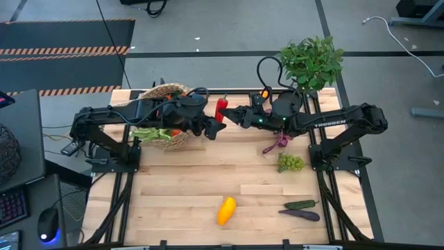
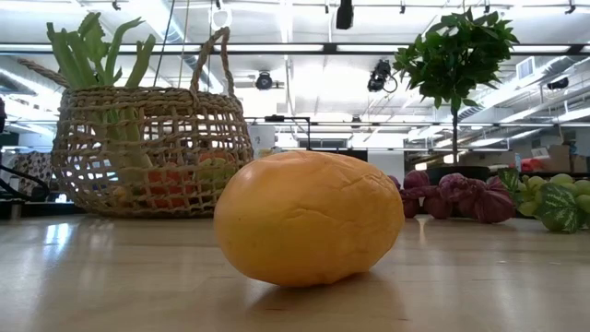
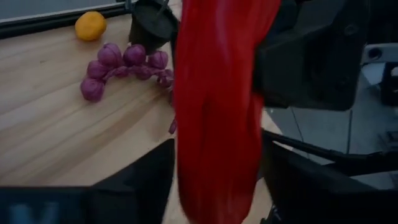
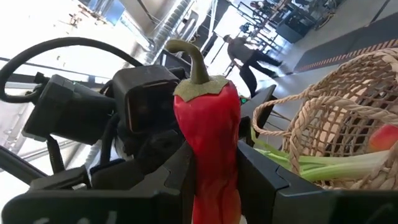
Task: Build produce basket
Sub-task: Put the red chili pepper into the brown basket
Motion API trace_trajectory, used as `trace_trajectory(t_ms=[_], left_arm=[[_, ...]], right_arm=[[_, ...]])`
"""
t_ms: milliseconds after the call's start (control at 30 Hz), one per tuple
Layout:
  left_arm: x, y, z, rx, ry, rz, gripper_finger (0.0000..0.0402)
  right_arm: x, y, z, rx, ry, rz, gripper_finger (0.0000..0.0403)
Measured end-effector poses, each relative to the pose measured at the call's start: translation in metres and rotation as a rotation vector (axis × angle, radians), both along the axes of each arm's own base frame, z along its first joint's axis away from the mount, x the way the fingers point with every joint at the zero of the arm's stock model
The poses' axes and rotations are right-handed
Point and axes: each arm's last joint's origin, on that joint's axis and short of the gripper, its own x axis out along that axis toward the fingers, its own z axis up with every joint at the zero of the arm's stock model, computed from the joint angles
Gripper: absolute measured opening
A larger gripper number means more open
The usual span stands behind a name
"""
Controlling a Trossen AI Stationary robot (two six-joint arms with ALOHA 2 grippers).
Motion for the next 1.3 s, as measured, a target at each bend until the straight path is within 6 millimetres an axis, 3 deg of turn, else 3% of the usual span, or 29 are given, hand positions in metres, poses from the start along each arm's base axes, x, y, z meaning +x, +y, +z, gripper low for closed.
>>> trace_trajectory(t_ms=[167,267,767,967,1167,1300], left_arm=[[0.001,0.000,0.001,0.003,-0.015,-0.001,0.0150],[0.001,0.000,0.001,0.016,-0.011,-0.009,0.0124],[-0.016,0.012,0.003,0.038,0.064,-0.035,0.0130],[-0.052,0.022,0.014,0.057,0.125,-0.022,0.0131],[-0.094,0.033,0.040,0.099,0.022,0.032,0.0132],[-0.124,0.039,0.041,0.113,0.101,0.108,0.0132]], right_arm=[[-0.001,0.000,0.001,0.000,-0.003,0.000,0.0104],[-0.001,-0.002,0.001,0.000,-0.004,-0.004,0.0111],[0.002,-0.002,-0.010,-0.083,0.119,0.039,0.0220],[0.002,0.001,-0.014,-0.092,0.156,0.124,0.0252],[0.002,0.005,-0.016,-0.095,0.175,0.192,0.0253],[0.002,0.008,-0.017,-0.063,0.182,0.210,0.0252]])
